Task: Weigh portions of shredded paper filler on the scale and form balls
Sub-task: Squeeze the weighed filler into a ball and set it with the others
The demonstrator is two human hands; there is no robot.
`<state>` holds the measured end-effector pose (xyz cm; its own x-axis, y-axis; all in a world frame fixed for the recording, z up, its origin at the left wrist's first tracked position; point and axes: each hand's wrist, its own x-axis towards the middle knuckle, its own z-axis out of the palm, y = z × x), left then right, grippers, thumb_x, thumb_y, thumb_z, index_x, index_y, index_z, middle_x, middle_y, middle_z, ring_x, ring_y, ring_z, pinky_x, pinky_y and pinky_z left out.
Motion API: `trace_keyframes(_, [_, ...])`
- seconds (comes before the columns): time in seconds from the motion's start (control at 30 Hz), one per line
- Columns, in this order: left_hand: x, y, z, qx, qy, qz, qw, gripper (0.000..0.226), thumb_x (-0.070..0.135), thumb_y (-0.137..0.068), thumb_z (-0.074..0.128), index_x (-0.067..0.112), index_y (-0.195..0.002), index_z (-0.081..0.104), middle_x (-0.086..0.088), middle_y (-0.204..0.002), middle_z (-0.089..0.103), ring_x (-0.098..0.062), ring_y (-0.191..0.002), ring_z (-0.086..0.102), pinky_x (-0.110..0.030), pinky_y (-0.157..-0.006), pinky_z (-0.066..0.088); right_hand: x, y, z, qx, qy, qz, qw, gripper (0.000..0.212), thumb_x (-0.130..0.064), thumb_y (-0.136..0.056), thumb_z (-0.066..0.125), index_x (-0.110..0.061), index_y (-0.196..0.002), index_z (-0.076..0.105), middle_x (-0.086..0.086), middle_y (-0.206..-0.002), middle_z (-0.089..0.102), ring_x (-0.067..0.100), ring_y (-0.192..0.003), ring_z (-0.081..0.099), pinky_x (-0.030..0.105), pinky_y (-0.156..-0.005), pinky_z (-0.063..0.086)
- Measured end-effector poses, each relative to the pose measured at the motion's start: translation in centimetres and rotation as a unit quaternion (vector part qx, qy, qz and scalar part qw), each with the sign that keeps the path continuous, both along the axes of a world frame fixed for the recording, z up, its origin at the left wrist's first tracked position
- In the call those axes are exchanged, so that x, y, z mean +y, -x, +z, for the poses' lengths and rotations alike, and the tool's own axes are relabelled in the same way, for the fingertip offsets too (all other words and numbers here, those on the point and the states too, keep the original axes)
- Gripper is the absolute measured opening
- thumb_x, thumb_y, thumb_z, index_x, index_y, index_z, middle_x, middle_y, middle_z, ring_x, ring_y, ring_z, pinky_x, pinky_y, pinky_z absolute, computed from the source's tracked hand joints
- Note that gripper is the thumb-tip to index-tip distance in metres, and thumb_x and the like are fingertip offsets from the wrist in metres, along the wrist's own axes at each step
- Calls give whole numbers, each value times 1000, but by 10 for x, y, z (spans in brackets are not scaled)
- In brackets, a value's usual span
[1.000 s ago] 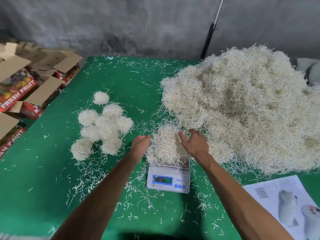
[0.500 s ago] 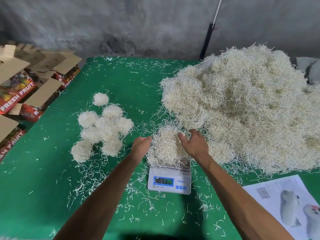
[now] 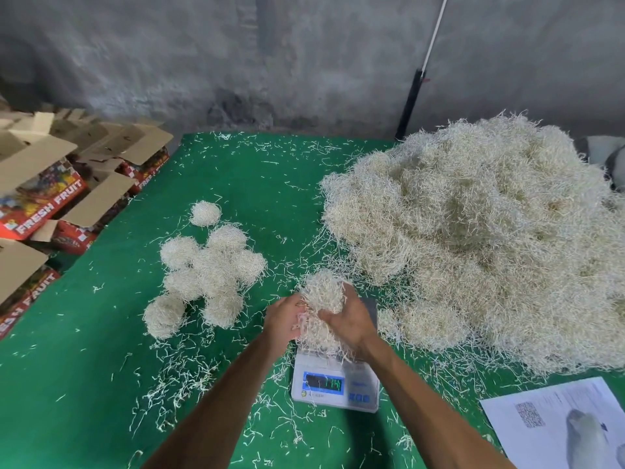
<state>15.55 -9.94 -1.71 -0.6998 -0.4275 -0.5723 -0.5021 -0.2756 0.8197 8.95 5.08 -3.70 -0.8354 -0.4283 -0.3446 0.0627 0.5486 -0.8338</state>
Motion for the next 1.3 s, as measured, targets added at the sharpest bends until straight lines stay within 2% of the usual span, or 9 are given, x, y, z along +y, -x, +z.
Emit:
trace_keyframes(0.27, [-16, 14, 26, 128, -28, -51, 990, 85, -3, -98, 44, 57, -149, 12, 12, -163, 12, 2, -149, 18, -12, -117, 23, -2, 32, 42, -15, 60, 43, 997, 92, -27, -91, 78, -31, -163, 20, 5, -93, 68, 11, -56, 55, 39, -71, 60])
trace_keyframes(0.43, [-7, 50, 52, 48, -30, 43, 997, 109, 65, -74, 77, 24, -156, 19, -12, -160, 27, -34, -142, 35, -52, -116, 28, -7, 36, 50, 63, 34, 98, 993, 102, -34, -87, 81, -23, -164, 15, 9, -166, 29, 12, -116, 63, 29, -93, 56])
trace_keyframes(0.57, [-30, 75, 61, 61, -6, 124, 990, 98, 60, -83, 71, 14, -155, 22, -17, -156, 33, -36, -137, 43, -52, -113, 34, 2, 47, 49, 98, -21, 110, 989, 101, -48, -91, 74, -16, -165, 13, 16, -162, 38, 25, -128, 57, 32, -106, 48])
trace_keyframes(0.67, [-50, 83, 76, 59, 73, 130, 987, 57, 29, -99, 59, 11, -149, 39, -17, -127, 58, -13, -71, 60, -25, -61, 56, 11, 58, 46, 115, -70, 123, 983, 99, -49, -93, 72, -13, -164, 15, 16, -164, 35, 23, -126, 58, 37, -109, 50])
trace_keyframes(0.77, [-77, 92, 73, 105, 27, 178, 978, 85, -15, -93, 41, 30, -159, 12, -18, -130, 52, -5, -52, 39, -9, -33, 32, 19, 71, 46, 140, -124, 114, 976, 91, -46, -95, 70, -12, -164, 21, 8, -118, 65, 11, -87, 65, 18, -72, 52])
trace_keyframes(0.97, [-109, 74, 66, 55, 138, 183, 972, 84, -12, -93, 51, 11, -160, 6, -1, -90, 53, -6, -53, 42, -12, -32, 32, 52, 98, 31, 170, -178, 52, 968, 80, -38, -97, 67, -8, -160, 29, -9, -77, 51, 7, -60, 60, 23, -61, 55])
trace_keyframes(1.07, [-134, 64, 72, 54, 176, 236, 954, 88, -16, -90, 54, 11, -160, 8, -18, -135, 52, -22, -85, 67, -17, -50, 52, 83, 109, 15, 134, -175, -34, 975, 80, -42, -100, 64, -4, -160, 26, 3, -76, 64, 11, -53, 60, 21, -52, 48])
trace_keyframes(1.2, [-125, 67, 87, 65, 60, 225, 970, 70, -9, -97, 52, -2, -156, 16, -13, -107, 59, -7, -75, 67, -14, -59, 54, 88, 114, -7, 54, -90, -107, 989, 87, -48, -103, 58, -1, -163, 16, 4, -82, 51, 9, -69, 45, 36, -82, 55])
trace_keyframes(1.3, [-116, 77, 72, 64, 22, 223, 973, 83, -1, -96, 59, 6, -159, 6, -17, -159, 30, -29, -133, 51, -7, -83, 50, 75, 110, -10, 14, -9, -188, 982, 68, -38, -107, 56, -2, -158, 29, 1, -84, 47, 17, -76, 53, 44, -92, 56])
